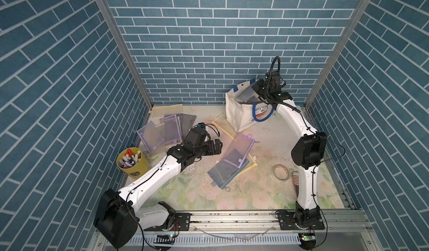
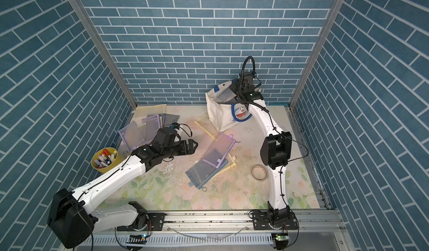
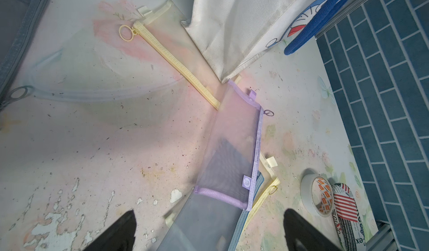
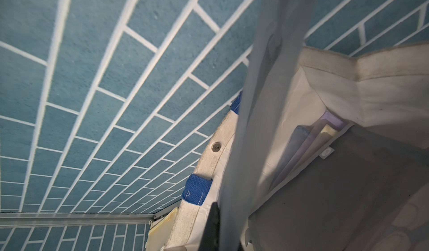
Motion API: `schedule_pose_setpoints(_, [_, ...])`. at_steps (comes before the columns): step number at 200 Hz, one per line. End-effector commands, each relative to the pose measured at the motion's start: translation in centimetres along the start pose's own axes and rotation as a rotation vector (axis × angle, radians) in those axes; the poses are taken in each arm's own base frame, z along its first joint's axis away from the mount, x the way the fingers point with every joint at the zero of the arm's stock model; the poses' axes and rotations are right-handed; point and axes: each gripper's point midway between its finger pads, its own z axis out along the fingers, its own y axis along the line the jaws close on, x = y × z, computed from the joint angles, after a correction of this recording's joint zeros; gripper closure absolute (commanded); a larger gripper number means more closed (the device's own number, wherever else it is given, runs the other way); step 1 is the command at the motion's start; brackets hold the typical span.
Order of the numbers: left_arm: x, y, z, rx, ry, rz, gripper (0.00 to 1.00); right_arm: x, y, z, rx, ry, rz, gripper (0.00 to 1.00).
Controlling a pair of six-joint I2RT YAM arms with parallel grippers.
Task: Put the pencil pouch into the canvas bag
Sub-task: Place the pencil pouch in the canvas bag.
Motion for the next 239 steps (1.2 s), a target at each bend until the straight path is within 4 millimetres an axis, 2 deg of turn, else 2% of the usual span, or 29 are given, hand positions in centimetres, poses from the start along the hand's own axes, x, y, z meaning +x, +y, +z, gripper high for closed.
schedule_pose_setpoints(1, [-1.2, -0.6, -0.5, 0.017, -0.023, 0.015, 0.01, 2.1, -0.8, 1.1, 0.019, 0.031, 0.033, 1.00])
schedule_pose_setpoints(6, [-1.2, -0.6, -0.5, 0.017, -0.025, 0.015, 0.01, 2.2, -0.8, 1.1, 0.022, 0.033, 0.033, 1.00])
schedule_pose_setpoints(8, [-1.2, -0.6, -0.6, 0.017, -0.025, 0.016, 0.01, 3.0, -1.8, 1.9, 0.042, 0.049, 0.033, 1.00])
schedule_pose_setpoints(11, [-1.3, -0.6, -0.7, 0.017, -0.030, 0.015, 0.01, 3.4, -2.2, 2.2, 0.053, 0.057, 0.033, 1.00])
schedule_pose_setpoints(49, [-1.7, -0.7, -1.0, 0.023, -0.043, 0.010, 0.01, 4.7, -4.2, 2.2, 0.122, 0.077, 0.046, 1.00])
schedule_pose_setpoints(57, [-1.7, -0.7, -1.1, 0.024, -0.045, 0.010, 0.01, 5.0, -4.8, 2.2, 0.141, 0.082, 0.044, 0.93])
schedule_pose_setpoints(59, [-1.8, -0.7, -1.0, 0.025, -0.045, 0.010, 0.01, 4.2, -3.9, 1.4, 0.126, 0.068, 0.044, 0.91])
schedule_pose_setpoints(62, [-1.8, -0.7, -1.0, 0.025, -0.045, 0.009, 0.01, 4.0, -3.7, 1.0, 0.127, 0.065, 0.044, 0.89])
schedule_pose_setpoints(82, [-2.1, -0.9, -1.2, 0.029, -0.054, 0.010, 0.01, 3.6, -3.7, 0.2, 0.141, 0.062, 0.038, 0.76])
schedule_pose_setpoints(106, [-2.3, -1.0, -1.6, 0.034, -0.063, 0.007, 0.01, 2.9, -2.9, -0.9, 0.134, 0.052, 0.027, 0.53])
schedule_pose_setpoints(144, [-1.8, -0.6, -2.0, 0.021, -0.055, -0.004, 0.01, 1.9, -1.3, -3.2, 0.113, 0.042, -0.019, 0.34])
schedule_pose_setpoints(178, [-1.6, -0.3, -2.3, 0.003, -0.042, -0.001, 0.01, 1.6, 0.3, -5.8, 0.083, 0.064, -0.090, 0.31])
schedule_pose_setpoints(196, [-1.5, -0.5, -2.3, 0.006, -0.029, 0.000, 0.01, 1.8, 1.0, -7.9, 0.078, 0.100, -0.158, 0.31])
schedule_pose_setpoints(220, [-1.2, -0.6, -1.4, 0.021, 0.004, -0.013, 0.01, 3.9, 0.6, -11.4, 0.079, 0.173, -0.241, 0.33])
schedule_pose_setpoints(239, [-0.5, -0.9, 0.3, 0.076, 0.066, -0.073, 0.01, 6.4, -1.2, -14.2, 0.065, 0.237, -0.260, 0.34])
